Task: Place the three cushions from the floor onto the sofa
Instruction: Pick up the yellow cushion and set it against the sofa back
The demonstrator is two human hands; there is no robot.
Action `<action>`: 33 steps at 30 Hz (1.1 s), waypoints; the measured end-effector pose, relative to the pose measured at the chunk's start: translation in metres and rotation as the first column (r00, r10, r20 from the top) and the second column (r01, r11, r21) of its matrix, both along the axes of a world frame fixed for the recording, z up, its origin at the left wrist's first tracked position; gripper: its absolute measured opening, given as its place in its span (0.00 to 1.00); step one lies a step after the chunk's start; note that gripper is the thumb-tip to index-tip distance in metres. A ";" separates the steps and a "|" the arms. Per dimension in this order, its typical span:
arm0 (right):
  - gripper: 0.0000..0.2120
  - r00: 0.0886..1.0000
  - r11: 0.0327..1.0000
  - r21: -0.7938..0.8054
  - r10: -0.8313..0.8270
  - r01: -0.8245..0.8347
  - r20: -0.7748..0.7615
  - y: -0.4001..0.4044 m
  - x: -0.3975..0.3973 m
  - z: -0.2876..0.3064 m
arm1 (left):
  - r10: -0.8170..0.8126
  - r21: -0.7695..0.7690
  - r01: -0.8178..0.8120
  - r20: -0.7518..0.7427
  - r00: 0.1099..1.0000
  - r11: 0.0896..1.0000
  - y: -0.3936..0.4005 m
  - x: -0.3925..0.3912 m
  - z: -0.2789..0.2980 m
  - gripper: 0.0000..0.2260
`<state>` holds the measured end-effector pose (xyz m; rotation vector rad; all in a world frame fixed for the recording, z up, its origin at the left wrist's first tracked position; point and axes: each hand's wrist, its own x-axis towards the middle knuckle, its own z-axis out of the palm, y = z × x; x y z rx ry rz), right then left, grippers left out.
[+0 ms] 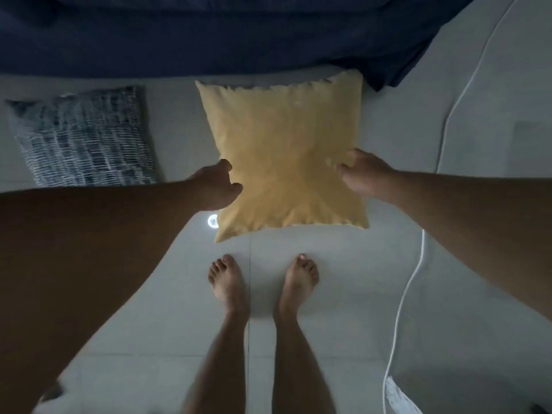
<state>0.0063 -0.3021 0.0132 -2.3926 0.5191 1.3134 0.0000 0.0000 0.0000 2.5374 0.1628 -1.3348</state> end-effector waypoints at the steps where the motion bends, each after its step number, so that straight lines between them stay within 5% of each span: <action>1: 0.34 0.999 0.999 0.001 -0.045 0.045 0.003 -0.001 0.001 -0.013 | 0.000 -0.009 0.000 0.002 1.000 1.000 0.001 -0.005 -0.018 0.29; 6: 0.38 0.919 0.917 0.064 -0.394 0.393 -0.002 -0.006 -0.002 -0.073 | 0.356 -0.046 -0.354 0.091 0.930 0.934 0.012 0.008 -0.090 0.30; 7: 0.38 0.893 0.890 0.088 -0.450 0.447 0.017 -0.006 -0.005 -0.083 | 0.131 0.056 -0.142 0.175 0.976 0.988 0.014 0.002 -0.113 0.30; 9: 0.40 0.841 0.840 0.121 -0.537 0.528 0.058 -0.005 -0.010 -0.098 | 0.114 0.144 -0.151 0.237 0.965 0.978 0.029 -0.060 -0.152 0.30; 11: 0.44 0.791 0.789 0.142 -0.609 0.597 0.060 -0.005 -0.016 -0.110 | 0.107 0.199 -0.131 0.126 0.986 0.971 0.039 -0.195 -0.215 0.24; 14: 0.54 0.742 0.737 0.136 -0.670 0.662 0.025 -0.003 -0.025 -0.121 | 0.161 0.370 -0.305 0.371 0.914 0.877 0.057 -0.279 -0.271 0.14; 16: 0.57 0.752 0.741 0.152 -0.659 0.654 -0.020 -0.003 -0.028 -0.123 | 0.110 0.540 -0.293 0.344 0.932 0.789 0.054 -0.259 -0.263 0.18; 18: 0.53 0.772 0.755 0.167 -0.631 0.634 -0.076 -0.003 -0.029 -0.122 | 0.228 0.455 -0.322 0.251 0.941 0.830 0.036 -0.258 -0.256 0.25; 20: 0.48 0.804 0.782 0.190 -0.588 0.594 -0.094 -0.004 -0.033 -0.119 | 0.157 0.534 -0.262 0.234 0.959 0.804 0.034 -0.261 -0.250 0.23; 21: 0.46 0.821 0.797 0.205 -0.564 0.569 -0.084 -0.005 -0.034 -0.118 | 0.240 0.481 -0.332 0.244 0.940 0.811 0.043 -0.263 -0.250 0.18; 22: 0.44 0.834 0.809 0.211 -0.549 0.549 -0.065 -0.004 -0.036 -0.115 | 0.462 0.375 -0.549 0.302 0.834 0.747 0.049 -0.268 -0.243 0.16; 24: 0.37 0.843 0.814 0.241 -0.535 0.529 -0.046 -0.002 -0.040 -0.109 | 0.679 0.149 -0.720 0.251 0.690 0.677 0.067 -0.247 -0.269 0.20; 25: 0.32 0.846 0.810 0.263 -0.530 0.524 -0.053 -0.001 -0.043 -0.105 | 0.663 0.113 -0.693 0.218 0.716 0.712 0.075 -0.209 -0.260 0.22; 27: 0.28 0.846 0.806 0.279 -0.531 0.522 -0.051 0.002 -0.048 -0.095 | 0.463 0.159 -0.519 0.292 0.837 0.840 0.072 -0.108 -0.178 0.29; 30: 0.31 0.830 0.784 0.299 -0.556 0.544 -0.055 0.002 -0.055 -0.079 | 0.750 -0.102 -0.749 0.203 0.629 0.655 0.022 -0.051 -0.056 0.19; 33: 0.26 0.792 0.745 0.301 -0.607 0.595 -0.063 0.001 -0.058 -0.051 | 0.787 -0.193 -0.765 0.213 0.579 0.615 0.011 -0.046 -0.013 0.21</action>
